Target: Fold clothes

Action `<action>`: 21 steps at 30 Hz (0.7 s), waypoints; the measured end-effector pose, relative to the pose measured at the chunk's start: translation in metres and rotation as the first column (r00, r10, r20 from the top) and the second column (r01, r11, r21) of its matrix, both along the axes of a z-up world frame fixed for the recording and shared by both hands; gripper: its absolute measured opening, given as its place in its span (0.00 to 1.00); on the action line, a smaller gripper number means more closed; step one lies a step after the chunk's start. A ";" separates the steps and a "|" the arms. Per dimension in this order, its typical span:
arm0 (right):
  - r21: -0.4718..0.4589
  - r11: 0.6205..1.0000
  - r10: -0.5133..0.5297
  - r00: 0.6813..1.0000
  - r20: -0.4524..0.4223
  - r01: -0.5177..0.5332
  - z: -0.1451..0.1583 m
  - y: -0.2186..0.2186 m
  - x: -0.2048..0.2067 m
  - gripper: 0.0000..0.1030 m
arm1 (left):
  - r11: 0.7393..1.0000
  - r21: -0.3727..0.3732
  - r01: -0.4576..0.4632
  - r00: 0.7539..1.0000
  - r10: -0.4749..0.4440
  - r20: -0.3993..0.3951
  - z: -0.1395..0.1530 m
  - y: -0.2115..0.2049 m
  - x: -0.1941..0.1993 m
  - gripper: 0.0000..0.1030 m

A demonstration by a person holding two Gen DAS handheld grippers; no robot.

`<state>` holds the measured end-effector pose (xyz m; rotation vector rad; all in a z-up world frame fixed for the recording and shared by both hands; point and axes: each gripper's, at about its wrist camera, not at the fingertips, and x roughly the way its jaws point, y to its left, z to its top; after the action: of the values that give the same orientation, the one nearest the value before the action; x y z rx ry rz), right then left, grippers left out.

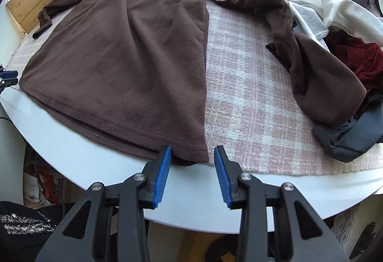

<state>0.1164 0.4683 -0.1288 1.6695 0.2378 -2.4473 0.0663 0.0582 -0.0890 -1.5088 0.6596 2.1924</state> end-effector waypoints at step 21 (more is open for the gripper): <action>-0.104 0.995 -0.002 1.000 0.021 0.004 -0.005 0.006 -0.003 0.36 | 0.941 0.301 -0.152 0.986 0.123 0.114 0.020 -0.029 -0.017 0.06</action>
<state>0.1139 0.4739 -0.1342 1.6520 0.1027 -2.3983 0.0488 0.0293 -0.0691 -1.5166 0.1719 2.1848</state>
